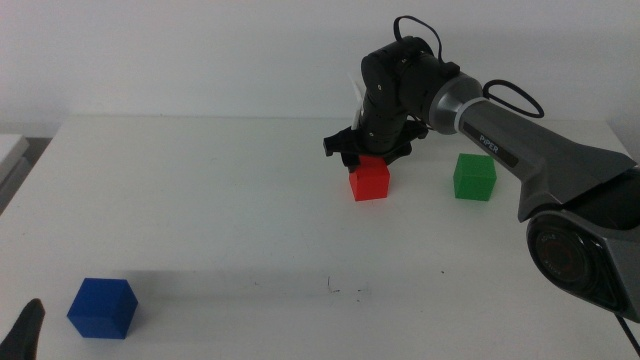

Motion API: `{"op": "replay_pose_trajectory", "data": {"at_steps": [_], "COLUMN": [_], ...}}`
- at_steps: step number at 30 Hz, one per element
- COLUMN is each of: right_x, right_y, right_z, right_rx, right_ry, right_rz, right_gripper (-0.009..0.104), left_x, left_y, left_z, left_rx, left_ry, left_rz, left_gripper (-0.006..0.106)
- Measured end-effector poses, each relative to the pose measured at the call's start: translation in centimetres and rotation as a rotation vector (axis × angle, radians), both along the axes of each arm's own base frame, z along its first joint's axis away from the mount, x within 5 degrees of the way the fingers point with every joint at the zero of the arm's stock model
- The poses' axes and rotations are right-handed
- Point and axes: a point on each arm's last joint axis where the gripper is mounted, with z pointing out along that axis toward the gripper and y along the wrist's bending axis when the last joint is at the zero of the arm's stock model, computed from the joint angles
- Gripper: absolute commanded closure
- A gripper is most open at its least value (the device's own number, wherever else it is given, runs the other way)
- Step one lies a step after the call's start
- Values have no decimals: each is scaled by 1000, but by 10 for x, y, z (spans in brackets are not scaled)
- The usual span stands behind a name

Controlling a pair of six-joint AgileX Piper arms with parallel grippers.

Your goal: Stack red cubes first, then green, then blue cubes in a specific spot.

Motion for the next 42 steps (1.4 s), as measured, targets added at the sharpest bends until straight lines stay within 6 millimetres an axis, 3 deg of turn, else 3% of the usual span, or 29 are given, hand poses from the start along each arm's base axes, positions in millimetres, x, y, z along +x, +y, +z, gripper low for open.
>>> {"op": "replay_pose_trajectory", "data": {"at_steps": [2, 5, 8, 12, 16, 20, 24, 30, 42], "right_x": [-1, -4, -14, -48, -97, -136, -155, -155, -147], "right_y": [0, -3, -4, 6, 17, 25, 26, 30, 37], "right_z": [0, 5, 31, 78, 88, 63, 34, 14, 7], "right_rx": [-4, -10, -30, -28, -33, -33, 8, 36, 38], "right_ry": [8, 34, 10, -46, -18, 25, 45, 29, 18], "right_rz": [-3, -28, -46, -46, -65, -95, -156, -218, -241], "right_gripper": [98, 98, 98, 98, 98, 98, 98, 97, 96], "left_x": [0, 0, 0, 0, 0, 0, 0, 0, 0], "left_y": [0, 0, 0, 0, 0, 0, 0, 0, 0], "left_z": [0, 0, 0, 0, 0, 0, 0, 0, 0], "left_rx": [0, 0, 0, 0, 0, 0, 0, 0, 0], "left_ry": [0, 0, 0, 0, 0, 0, 0, 0, 0], "left_rz": [0, 0, 0, 0, 0, 0, 0, 0, 0], "left_gripper": [7, 7, 7, 7, 7, 7, 7, 7, 7]}}
